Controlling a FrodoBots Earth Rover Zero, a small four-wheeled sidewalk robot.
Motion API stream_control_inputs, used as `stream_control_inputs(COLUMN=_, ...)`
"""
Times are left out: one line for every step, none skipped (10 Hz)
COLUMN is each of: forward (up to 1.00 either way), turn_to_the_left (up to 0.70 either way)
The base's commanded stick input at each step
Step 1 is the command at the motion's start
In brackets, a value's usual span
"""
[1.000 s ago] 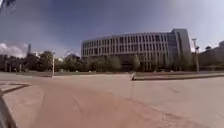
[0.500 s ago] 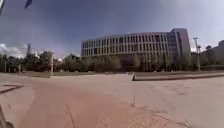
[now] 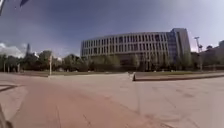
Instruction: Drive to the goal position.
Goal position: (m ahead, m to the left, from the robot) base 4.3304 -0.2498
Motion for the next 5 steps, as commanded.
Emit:
stream_control_inputs(forward=0.7, turn_to_the_left=0.0)
stream_control_inputs(forward=0.7, turn_to_the_left=0.0)
stream_control_inputs(forward=0.7, turn_to_the_left=0.0)
stream_control_inputs(forward=0.7, turn_to_the_left=0.0)
stream_control_inputs(forward=0.7, turn_to_the_left=0.0)
